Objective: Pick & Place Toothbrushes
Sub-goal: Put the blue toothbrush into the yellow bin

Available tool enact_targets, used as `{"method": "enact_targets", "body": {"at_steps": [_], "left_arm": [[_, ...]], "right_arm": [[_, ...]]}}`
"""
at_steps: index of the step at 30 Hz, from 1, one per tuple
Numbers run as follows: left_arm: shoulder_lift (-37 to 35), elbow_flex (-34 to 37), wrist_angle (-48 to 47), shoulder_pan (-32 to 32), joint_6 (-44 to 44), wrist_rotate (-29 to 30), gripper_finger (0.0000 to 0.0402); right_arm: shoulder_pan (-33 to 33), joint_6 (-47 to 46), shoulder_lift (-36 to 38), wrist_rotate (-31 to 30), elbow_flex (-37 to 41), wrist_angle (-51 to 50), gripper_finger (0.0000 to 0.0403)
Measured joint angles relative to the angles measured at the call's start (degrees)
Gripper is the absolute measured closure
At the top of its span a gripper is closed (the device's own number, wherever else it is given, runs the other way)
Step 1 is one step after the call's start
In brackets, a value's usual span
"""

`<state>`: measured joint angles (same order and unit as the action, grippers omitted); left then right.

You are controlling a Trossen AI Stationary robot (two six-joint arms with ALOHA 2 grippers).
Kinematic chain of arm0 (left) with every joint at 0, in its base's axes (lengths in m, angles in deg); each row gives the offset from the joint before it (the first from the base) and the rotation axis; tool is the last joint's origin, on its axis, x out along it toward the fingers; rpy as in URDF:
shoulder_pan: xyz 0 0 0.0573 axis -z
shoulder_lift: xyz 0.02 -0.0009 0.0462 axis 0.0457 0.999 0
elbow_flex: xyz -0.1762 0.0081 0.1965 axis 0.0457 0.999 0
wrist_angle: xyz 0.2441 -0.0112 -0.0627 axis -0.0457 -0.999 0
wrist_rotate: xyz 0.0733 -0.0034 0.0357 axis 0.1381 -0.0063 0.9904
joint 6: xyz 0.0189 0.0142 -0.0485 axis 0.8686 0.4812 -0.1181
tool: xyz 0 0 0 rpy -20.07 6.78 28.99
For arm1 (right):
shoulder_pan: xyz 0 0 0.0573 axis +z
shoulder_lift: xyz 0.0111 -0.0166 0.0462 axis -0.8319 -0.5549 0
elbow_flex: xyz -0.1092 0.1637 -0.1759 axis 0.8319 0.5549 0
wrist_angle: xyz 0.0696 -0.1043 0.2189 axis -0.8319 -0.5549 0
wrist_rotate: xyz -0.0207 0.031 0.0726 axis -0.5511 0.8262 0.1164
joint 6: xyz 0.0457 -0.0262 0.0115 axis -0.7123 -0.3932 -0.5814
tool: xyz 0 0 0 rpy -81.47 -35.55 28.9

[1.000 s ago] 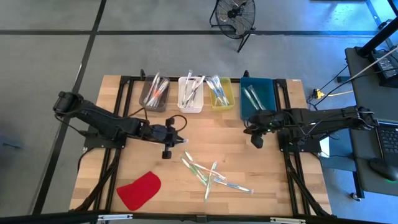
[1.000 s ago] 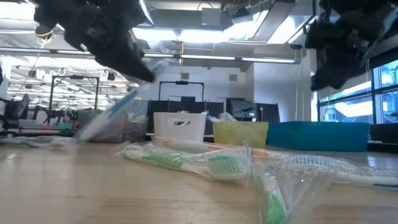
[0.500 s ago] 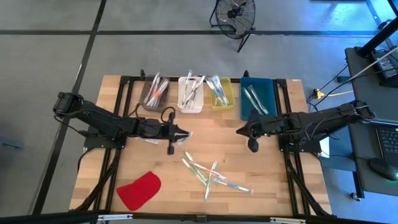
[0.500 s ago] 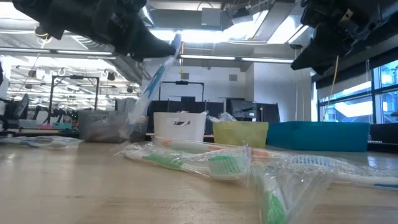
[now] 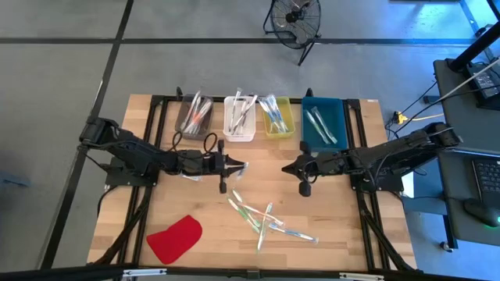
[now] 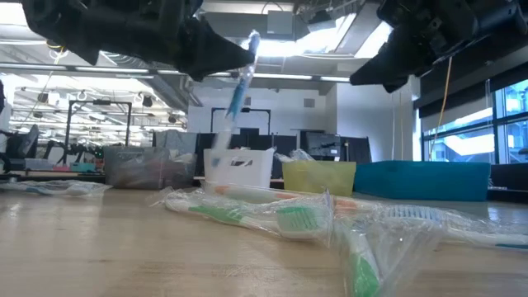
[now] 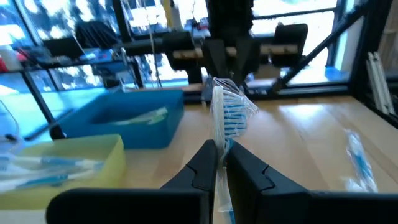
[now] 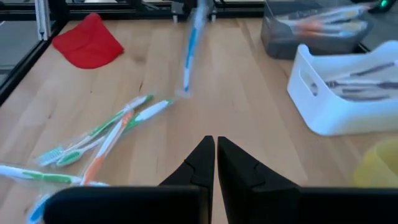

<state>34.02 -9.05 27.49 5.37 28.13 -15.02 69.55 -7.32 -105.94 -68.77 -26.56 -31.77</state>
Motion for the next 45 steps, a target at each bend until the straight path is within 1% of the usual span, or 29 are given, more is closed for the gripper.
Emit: {"method": "enact_targets", "body": {"at_steps": [5,11,19,22,25,29,32,36,40,45], "left_arm": [[4.77,-0.04,9.93,-0.29,1.91,0.33,0.0382],[8.9,-0.11,20.21,-1.5,2.9,0.56,0.0382],[14.31,-0.11,31.22,-2.62,2.88,0.21,0.0382],[16.1,-0.11,34.99,-2.6,2.88,0.11,0.0382],[17.18,-0.11,36.51,-2.6,2.88,0.1,0.0382],[17.75,-0.11,38.25,-2.6,2.88,-0.14,0.0382],[17.83,-0.13,38.68,-2.58,2.88,-1.0,0.0382],[17.84,-0.15,40.46,-2.6,4.14,-1.01,0.0382],[17.81,-0.17,41.5,-2.66,4.39,-1.03,0.0382],[17.81,-0.17,41.72,-2.75,4.39,-1.03,0.0382]], "right_arm": [[0.0,1.29,-4.01,0.45,0.0,5.29,0.0383],[0.0,1.94,-8.44,0.46,0.0,12.38,0.0383],[-0.18,2.13,-14.07,0.47,0.0,20.53,0.0382],[-0.64,1.96,-15.81,0.52,0.0,22.77,0.0374],[-1.34,0.46,-17.19,0.52,0.0,24.41,0.0346],[-2.37,-0.78,-18.86,0.52,0.0,28.29,0.0287],[-2.94,-0.86,-20.62,0.52,0.0,33.32,0.0241],[-3.7,-0.89,-23.13,0.65,-0.34,37.9,0.0197],[-4.09,-0.89,-26.39,0.65,-2.59,38.81,0.0173],[-4.08,0.21,-30.55,0.64,-6.95,37.53,0.0166]]}}
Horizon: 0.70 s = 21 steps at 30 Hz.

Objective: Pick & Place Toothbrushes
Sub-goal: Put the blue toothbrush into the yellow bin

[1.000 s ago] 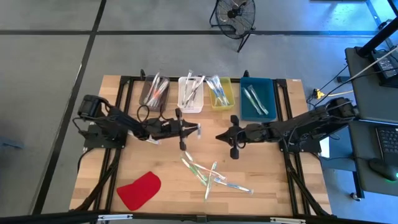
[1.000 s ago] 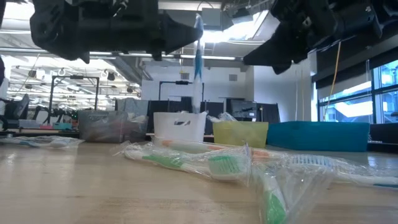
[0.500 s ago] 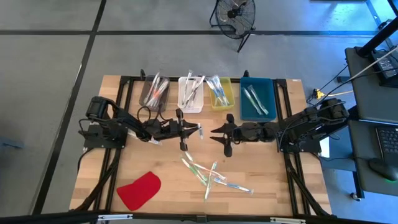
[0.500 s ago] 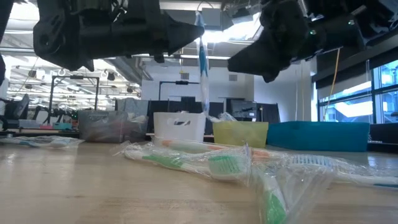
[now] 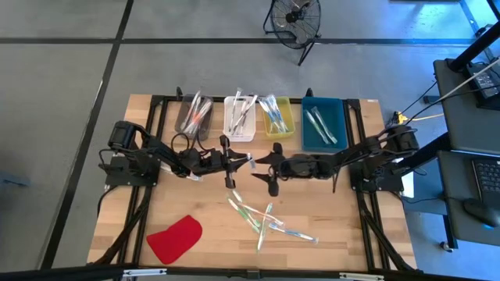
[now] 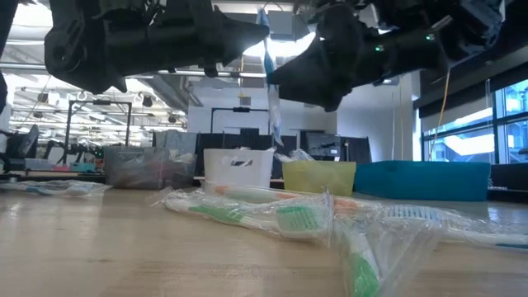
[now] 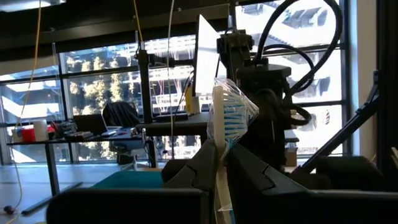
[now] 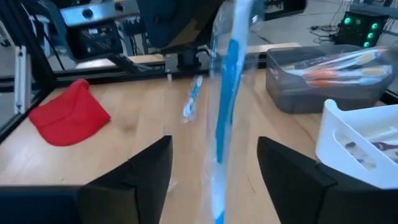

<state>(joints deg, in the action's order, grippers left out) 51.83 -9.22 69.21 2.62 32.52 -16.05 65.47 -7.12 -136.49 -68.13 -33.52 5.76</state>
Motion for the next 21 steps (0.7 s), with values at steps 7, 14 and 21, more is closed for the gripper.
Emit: {"method": "enact_targets", "body": {"at_steps": [7,14,21], "left_arm": [[0.0,0.0,0.0,0.02,0.01,-0.2,0.0382],[0.0,0.0,-0.04,0.0,0.0,-0.17,0.0382],[0.0,0.0,-0.11,0.04,0.0,-0.33,0.0382]], "right_arm": [[0.0,-0.45,-1.84,-0.02,-3.98,-4.78,0.0194],[0.0,-1.6,-1.84,1.34,-4.32,-7.06,0.0288],[-0.03,-1.55,-1.81,1.32,-4.3,-7.95,0.0381]]}}
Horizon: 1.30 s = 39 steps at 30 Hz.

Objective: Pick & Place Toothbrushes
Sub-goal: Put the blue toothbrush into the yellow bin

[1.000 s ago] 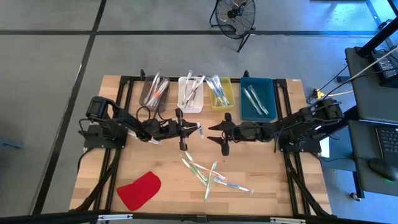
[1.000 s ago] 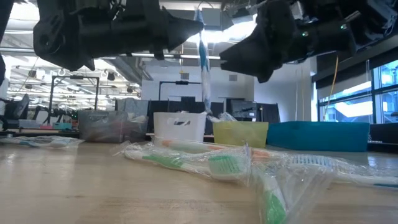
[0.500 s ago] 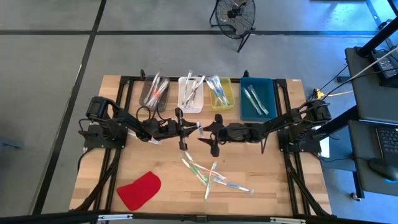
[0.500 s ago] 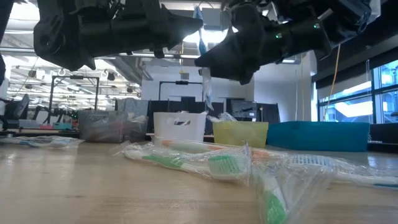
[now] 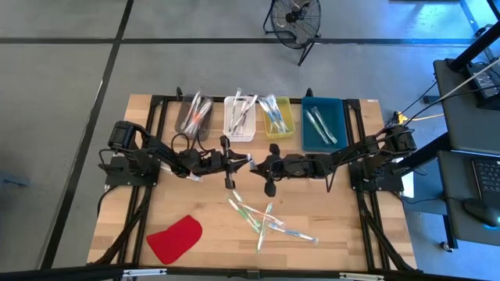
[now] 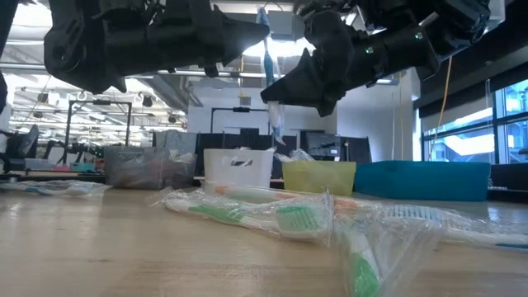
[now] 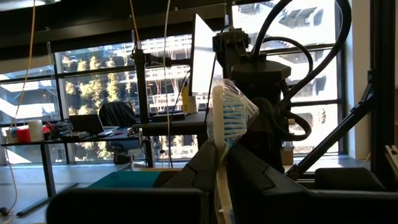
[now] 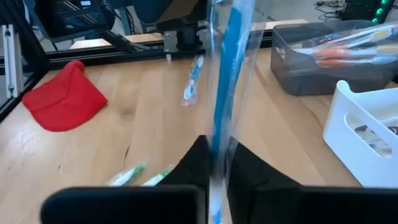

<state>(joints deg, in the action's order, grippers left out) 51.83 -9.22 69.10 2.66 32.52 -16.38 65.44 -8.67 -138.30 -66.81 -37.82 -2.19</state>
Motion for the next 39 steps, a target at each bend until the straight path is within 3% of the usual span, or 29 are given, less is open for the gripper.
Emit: {"method": "enact_targets", "body": {"at_steps": [6,12,19,33,39], "left_arm": [[0.0,0.0,-0.66,-0.04,0.78,-0.93,0.0382],[0.0,0.0,-0.74,-0.04,0.94,-1.22,0.0382],[0.0,0.02,-0.94,-0.04,0.93,-1.17,0.0377],[-0.02,0.02,-1.34,-0.04,1.05,-2.81,0.025],[-0.06,0.02,-4.72,-0.04,0.42,0.12,0.0201]], "right_arm": [[-0.08,-2.08,0.0,0.05,0.0,-0.26,0.0352],[-0.06,-2.15,0.0,0.4,0.0,-0.31,0.0381],[-0.04,-2.93,0.0,0.39,0.0,-0.83,0.038],[-0.07,-4.09,0.04,0.12,0.02,-4.31,0.0375],[-0.07,-4.07,0.42,-0.8,0.02,-8.55,0.0375]]}}
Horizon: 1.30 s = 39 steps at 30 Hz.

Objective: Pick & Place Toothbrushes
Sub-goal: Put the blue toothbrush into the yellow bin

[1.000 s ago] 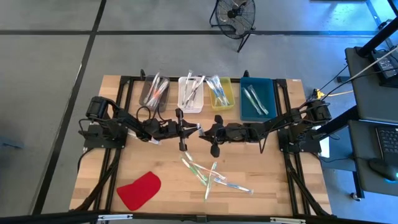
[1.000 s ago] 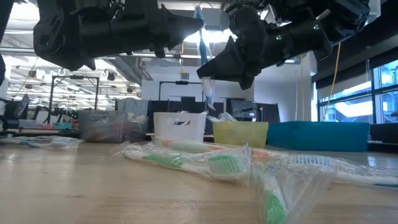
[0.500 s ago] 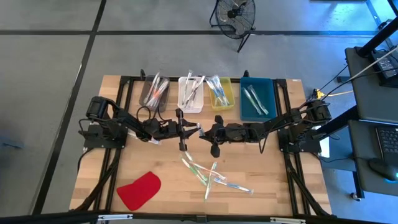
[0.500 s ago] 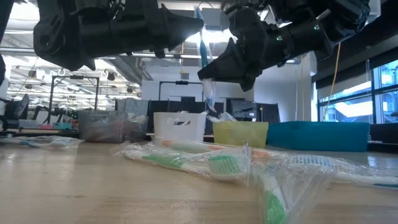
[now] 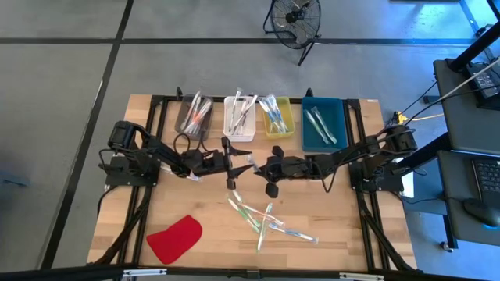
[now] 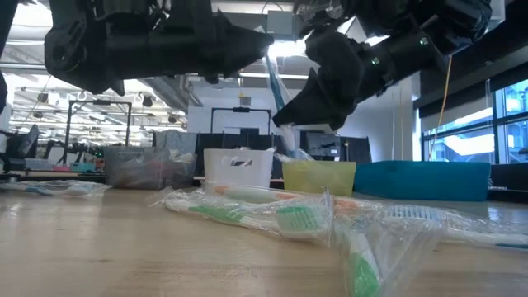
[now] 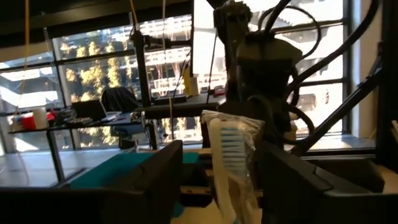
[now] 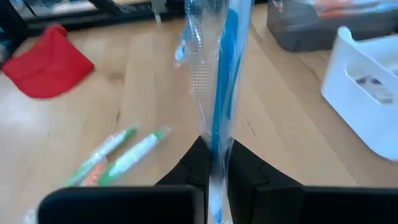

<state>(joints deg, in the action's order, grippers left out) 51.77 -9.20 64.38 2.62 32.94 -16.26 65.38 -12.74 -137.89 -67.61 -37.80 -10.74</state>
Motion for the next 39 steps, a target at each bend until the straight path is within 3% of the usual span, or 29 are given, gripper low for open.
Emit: {"method": "enact_targets", "body": {"at_steps": [5,14,20,28,39], "left_arm": [[-0.01,0.0,-1.75,0.0,-0.47,1.91,0.0186],[-0.03,0.02,-2.61,0.0,-0.55,1.94,0.0194],[-0.05,0.02,-7.14,0.0,-0.92,1.96,0.02],[-0.05,0.02,-15.62,0.0,-5.46,1.89,0.0202],[-0.73,0.02,-17.4,-0.91,-7.7,0.05,0.0203]], "right_arm": [[0.0,-1.3,3.17,-2.29,0.04,-6.69,0.0374],[-0.08,-1.98,11.3,-9.16,0.02,-20.5,0.0373],[-2.22,-1.96,15.86,-10.56,0.04,-22.82,0.0373],[-11.5,-3.03,20.42,-9.14,0.02,-23.18,0.0372],[-29.23,-4.54,20.28,1.8,0.02,-22.07,0.0372]]}}
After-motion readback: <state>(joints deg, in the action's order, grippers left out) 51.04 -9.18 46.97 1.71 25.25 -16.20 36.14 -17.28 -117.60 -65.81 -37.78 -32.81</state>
